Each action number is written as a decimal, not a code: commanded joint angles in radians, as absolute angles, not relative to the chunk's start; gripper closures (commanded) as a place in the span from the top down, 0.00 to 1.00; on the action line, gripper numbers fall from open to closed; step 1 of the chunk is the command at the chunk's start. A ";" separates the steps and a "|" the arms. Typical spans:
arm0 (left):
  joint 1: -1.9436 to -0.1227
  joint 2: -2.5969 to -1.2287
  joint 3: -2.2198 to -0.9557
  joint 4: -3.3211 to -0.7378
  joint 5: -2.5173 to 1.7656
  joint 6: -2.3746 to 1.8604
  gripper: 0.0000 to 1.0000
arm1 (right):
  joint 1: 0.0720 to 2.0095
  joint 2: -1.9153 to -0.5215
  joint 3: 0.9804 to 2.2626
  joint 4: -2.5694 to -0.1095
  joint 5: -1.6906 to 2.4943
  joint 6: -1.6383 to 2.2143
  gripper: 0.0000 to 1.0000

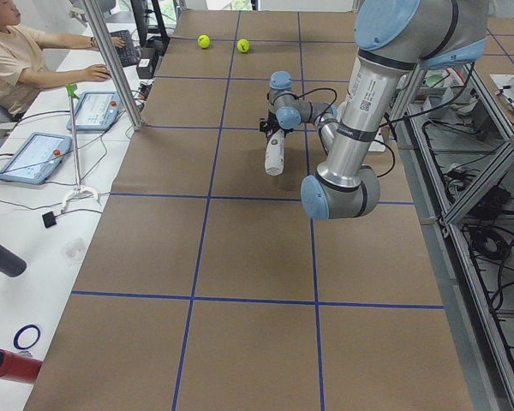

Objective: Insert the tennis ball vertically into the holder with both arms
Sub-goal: 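Lift the can with the left gripper and tilt it upright, opening up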

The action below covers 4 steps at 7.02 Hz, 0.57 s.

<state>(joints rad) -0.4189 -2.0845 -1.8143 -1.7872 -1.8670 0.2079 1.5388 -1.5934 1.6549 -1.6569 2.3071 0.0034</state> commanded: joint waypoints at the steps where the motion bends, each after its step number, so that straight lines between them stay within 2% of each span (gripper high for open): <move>1: -0.445 -2.085 -1.951 -1.796 -1.876 0.171 0.35 | 1.540 -1.589 1.657 -1.657 2.307 0.005 1.00; 2: -0.462 -2.101 -1.980 -1.834 -1.876 0.106 0.35 | 1.539 -1.588 1.657 -1.657 2.307 0.005 1.00; 4: -0.517 -2.111 -1.971 -2.111 -1.875 -0.073 0.36 | 1.540 -1.585 1.661 -1.657 2.307 0.005 1.00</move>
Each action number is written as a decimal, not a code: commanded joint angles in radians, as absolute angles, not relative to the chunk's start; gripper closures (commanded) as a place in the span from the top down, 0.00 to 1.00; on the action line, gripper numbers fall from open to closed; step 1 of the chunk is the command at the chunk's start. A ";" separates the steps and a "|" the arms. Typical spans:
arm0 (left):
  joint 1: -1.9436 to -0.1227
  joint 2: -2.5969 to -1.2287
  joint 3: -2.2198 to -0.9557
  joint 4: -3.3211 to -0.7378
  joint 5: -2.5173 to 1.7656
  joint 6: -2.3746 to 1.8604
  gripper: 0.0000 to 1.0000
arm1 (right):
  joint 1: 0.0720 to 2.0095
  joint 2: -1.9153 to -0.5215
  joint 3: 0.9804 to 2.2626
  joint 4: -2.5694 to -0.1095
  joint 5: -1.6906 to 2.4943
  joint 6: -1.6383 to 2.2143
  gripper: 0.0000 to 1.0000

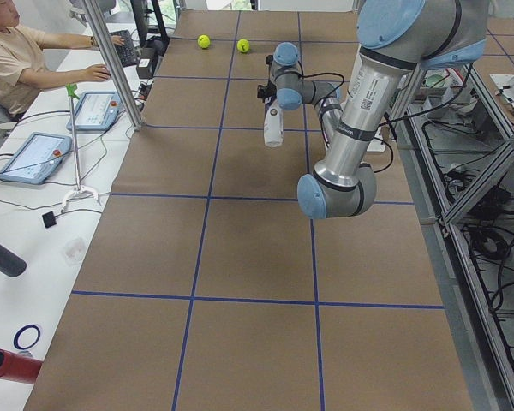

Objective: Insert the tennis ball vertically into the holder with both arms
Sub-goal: 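Lift the can with the left gripper and tilt it upright, opening up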

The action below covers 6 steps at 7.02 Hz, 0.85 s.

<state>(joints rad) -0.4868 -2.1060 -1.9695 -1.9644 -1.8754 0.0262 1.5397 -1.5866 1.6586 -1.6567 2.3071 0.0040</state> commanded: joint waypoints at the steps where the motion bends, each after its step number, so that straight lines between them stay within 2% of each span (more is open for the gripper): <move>1: -0.520 -2.111 -1.951 -2.254 -1.871 -0.163 0.36 | 1.539 -1.585 1.664 -1.657 2.307 0.003 1.00; 3: -0.522 -2.112 -1.806 -2.661 -1.800 -0.279 0.36 | 1.540 -1.583 1.670 -1.657 2.309 0.003 1.00; 6: -0.512 -2.204 -1.457 -3.239 -1.613 -0.377 0.35 | 1.539 -1.572 1.687 -1.657 2.309 0.005 1.00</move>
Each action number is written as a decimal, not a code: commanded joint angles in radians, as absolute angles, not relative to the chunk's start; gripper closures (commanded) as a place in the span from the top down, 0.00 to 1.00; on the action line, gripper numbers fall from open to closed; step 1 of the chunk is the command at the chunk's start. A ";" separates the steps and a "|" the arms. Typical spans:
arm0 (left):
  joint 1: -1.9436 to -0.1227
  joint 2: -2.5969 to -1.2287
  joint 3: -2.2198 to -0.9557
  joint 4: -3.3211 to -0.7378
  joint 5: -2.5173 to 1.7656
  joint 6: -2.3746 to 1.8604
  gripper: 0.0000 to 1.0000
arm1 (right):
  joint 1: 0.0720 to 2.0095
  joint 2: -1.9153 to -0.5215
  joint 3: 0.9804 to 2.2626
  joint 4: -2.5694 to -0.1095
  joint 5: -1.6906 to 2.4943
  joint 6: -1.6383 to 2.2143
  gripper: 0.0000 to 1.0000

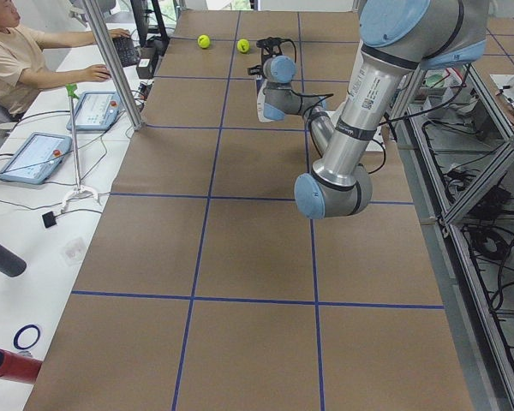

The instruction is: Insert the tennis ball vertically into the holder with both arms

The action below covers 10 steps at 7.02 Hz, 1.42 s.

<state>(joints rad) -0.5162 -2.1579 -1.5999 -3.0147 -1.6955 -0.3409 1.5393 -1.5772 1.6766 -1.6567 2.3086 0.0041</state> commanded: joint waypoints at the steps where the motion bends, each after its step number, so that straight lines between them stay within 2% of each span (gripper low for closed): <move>1: -0.512 -2.247 -1.327 -3.384 -1.559 -0.377 0.35 | 1.539 -1.563 1.709 -1.657 2.310 0.005 1.00; 2: -0.511 -2.293 -1.228 -3.484 -1.514 -0.377 0.33 | 1.539 -1.540 1.710 -1.657 2.322 0.005 1.00; 3: -0.512 -2.312 -1.183 -3.526 -1.502 -0.377 0.27 | 1.539 -1.513 1.710 -1.655 2.347 0.006 1.00; 6: -0.509 -2.312 -1.051 -3.603 -1.502 -0.376 0.27 | 1.539 -1.479 1.743 -1.657 2.371 0.014 1.00; 10: -0.492 -2.315 -1.023 -3.603 -1.494 -0.377 0.33 | 1.537 -1.473 1.741 -1.657 2.381 0.014 1.00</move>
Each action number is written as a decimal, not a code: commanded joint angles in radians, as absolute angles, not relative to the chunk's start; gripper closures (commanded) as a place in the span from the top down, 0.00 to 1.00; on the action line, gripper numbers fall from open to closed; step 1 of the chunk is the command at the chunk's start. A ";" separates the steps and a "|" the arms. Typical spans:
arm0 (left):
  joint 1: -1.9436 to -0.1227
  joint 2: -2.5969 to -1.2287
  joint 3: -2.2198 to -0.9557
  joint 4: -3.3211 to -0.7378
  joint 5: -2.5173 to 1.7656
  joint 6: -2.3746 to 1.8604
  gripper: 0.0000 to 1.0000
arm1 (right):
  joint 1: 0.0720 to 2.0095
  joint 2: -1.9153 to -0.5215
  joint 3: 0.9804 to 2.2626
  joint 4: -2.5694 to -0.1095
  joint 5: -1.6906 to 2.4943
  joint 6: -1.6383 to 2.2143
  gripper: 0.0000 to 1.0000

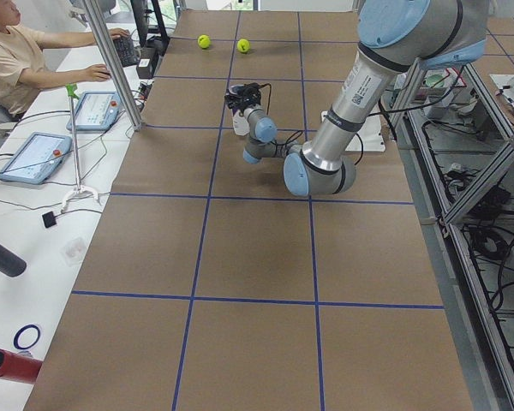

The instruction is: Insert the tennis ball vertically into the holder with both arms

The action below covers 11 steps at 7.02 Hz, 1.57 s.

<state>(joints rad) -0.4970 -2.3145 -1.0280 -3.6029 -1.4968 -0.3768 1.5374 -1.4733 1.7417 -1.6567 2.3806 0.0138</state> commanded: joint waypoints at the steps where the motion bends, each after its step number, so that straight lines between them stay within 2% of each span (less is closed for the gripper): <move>1: -0.479 -2.316 -1.023 -3.603 -1.494 -0.377 0.35 | 1.537 -1.473 1.743 -1.657 2.387 0.018 1.00; 2: -0.471 -2.318 -1.025 -3.603 -1.490 -0.379 0.37 | 1.529 -1.473 1.749 -1.655 2.396 0.047 1.00; 5: -0.465 -2.316 -1.026 -3.603 -1.489 -0.380 0.49 | 1.491 -1.473 1.802 -1.655 2.395 0.167 1.00; 11: -0.476 -2.309 -1.048 -3.602 -1.489 -0.382 0.53 | 1.480 -1.477 1.815 -1.655 2.393 0.183 1.00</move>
